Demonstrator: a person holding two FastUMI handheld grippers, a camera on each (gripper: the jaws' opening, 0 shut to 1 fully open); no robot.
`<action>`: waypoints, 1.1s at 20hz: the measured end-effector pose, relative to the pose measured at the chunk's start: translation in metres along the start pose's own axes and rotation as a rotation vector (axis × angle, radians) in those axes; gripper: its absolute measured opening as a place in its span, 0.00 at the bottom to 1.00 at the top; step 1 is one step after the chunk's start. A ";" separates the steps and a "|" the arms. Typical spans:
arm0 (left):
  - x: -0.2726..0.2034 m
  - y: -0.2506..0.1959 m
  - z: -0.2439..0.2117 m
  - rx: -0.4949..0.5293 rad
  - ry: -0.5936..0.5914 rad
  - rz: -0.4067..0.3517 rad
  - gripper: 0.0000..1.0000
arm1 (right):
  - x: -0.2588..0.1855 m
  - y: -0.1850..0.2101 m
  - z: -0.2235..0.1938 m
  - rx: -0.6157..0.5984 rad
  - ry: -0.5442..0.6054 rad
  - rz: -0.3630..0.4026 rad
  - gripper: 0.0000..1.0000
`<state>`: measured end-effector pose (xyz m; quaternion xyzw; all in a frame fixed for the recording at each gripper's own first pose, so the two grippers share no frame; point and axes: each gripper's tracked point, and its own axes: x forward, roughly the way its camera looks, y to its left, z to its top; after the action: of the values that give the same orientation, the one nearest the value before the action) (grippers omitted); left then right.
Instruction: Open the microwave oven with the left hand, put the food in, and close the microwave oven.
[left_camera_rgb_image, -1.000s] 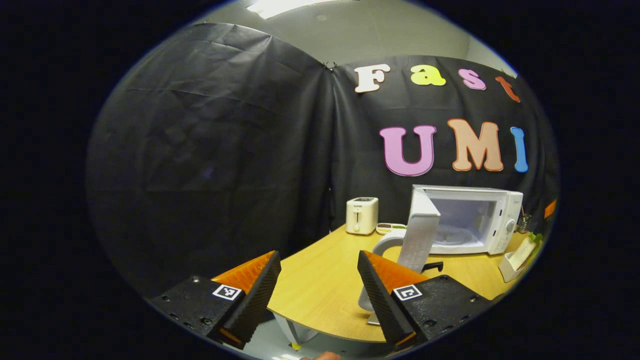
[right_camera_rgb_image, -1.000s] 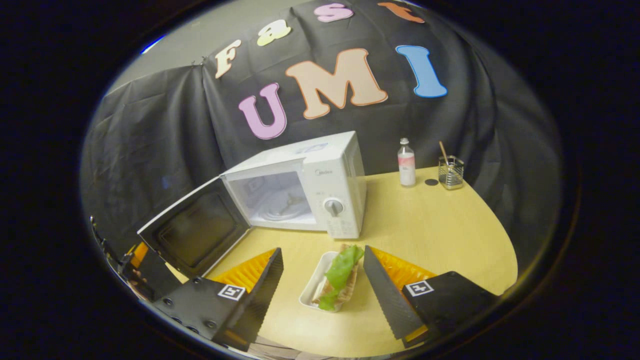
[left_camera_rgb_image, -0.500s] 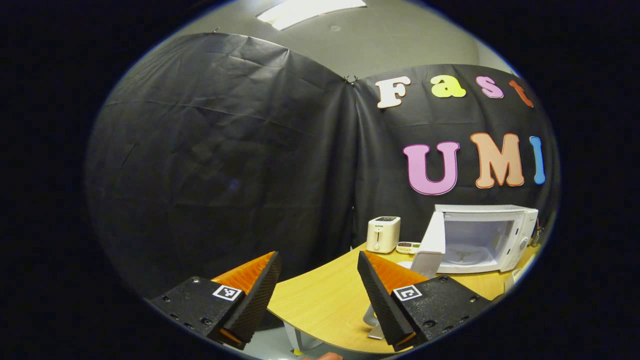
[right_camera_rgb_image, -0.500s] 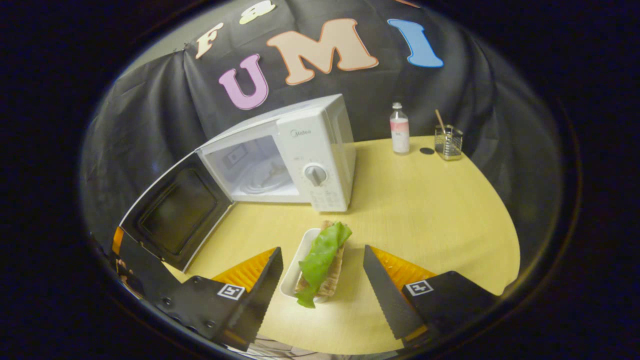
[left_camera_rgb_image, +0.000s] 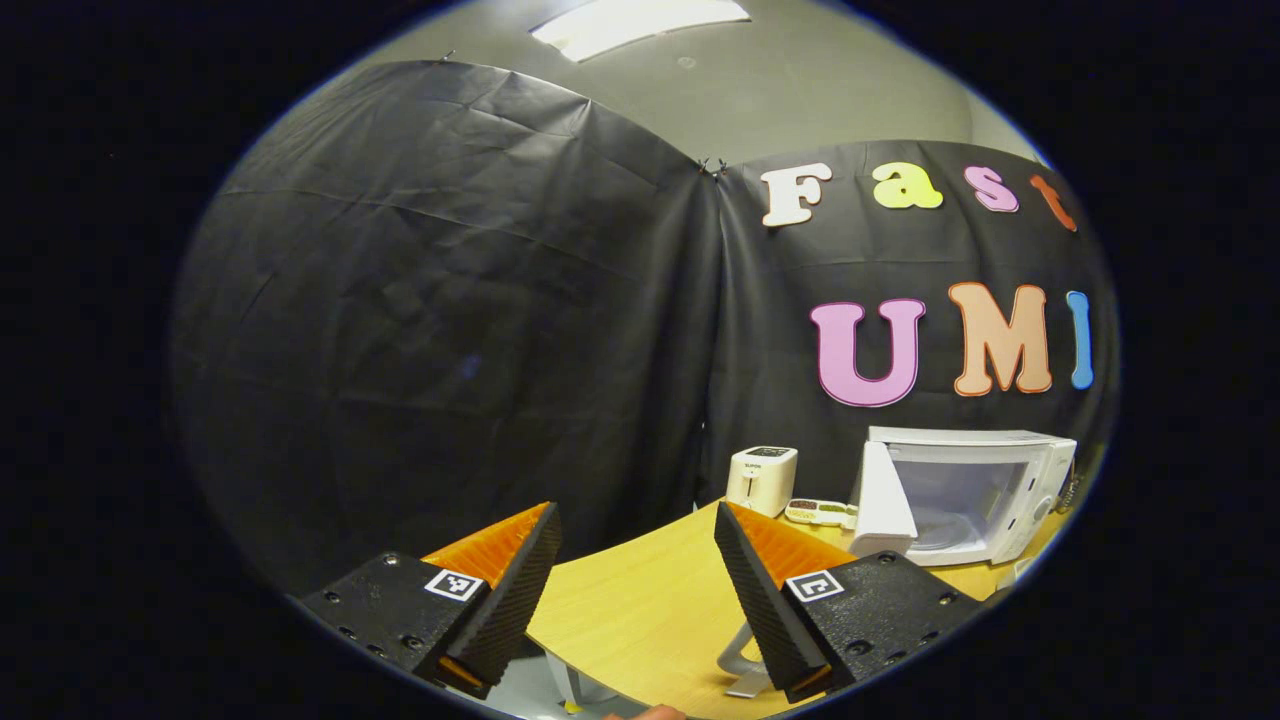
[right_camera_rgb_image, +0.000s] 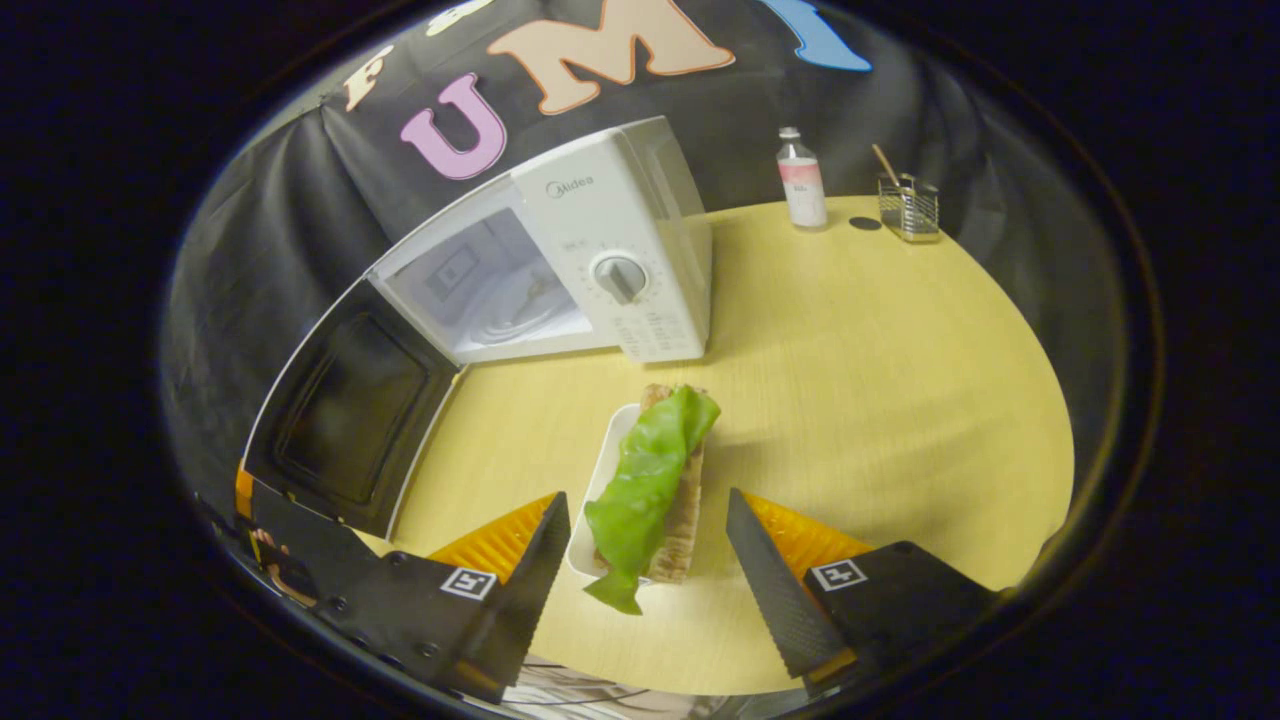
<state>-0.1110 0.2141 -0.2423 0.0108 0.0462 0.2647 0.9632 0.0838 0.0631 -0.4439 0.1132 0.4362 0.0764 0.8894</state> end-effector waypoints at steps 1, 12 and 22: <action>0.000 0.001 -0.001 0.001 -0.001 -0.002 0.94 | 0.002 -0.001 -0.002 0.006 0.005 -0.003 0.98; 0.002 -0.010 -0.002 -0.017 -0.007 -0.035 0.94 | 0.003 0.013 0.001 0.095 -0.049 0.022 0.31; 0.007 -0.001 -0.006 0.012 -0.002 -0.006 0.94 | -0.047 0.070 0.040 0.077 -0.427 0.098 0.31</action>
<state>-0.1046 0.2167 -0.2490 0.0168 0.0471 0.2617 0.9639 0.0844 0.1144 -0.3653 0.1818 0.2345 0.0771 0.9519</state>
